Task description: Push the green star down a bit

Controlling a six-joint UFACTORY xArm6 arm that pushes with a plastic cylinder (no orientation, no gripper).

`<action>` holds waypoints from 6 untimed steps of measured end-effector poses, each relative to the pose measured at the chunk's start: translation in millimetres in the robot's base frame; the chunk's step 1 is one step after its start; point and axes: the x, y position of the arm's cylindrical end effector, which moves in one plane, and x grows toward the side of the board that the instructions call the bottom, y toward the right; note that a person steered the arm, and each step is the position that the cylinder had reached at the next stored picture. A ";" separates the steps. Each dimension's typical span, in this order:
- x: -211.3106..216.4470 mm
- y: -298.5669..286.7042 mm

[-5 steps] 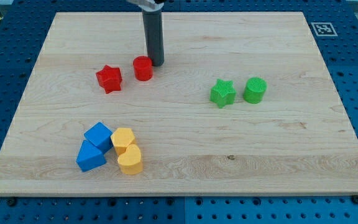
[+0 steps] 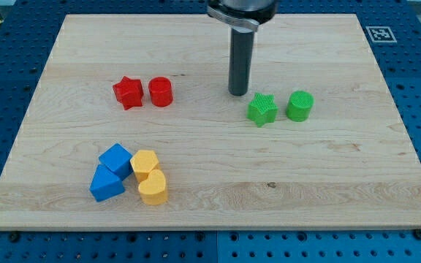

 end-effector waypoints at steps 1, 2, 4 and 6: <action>9.2 17.3; 26.9 25.3; 53.5 27.3; 4.4 52.7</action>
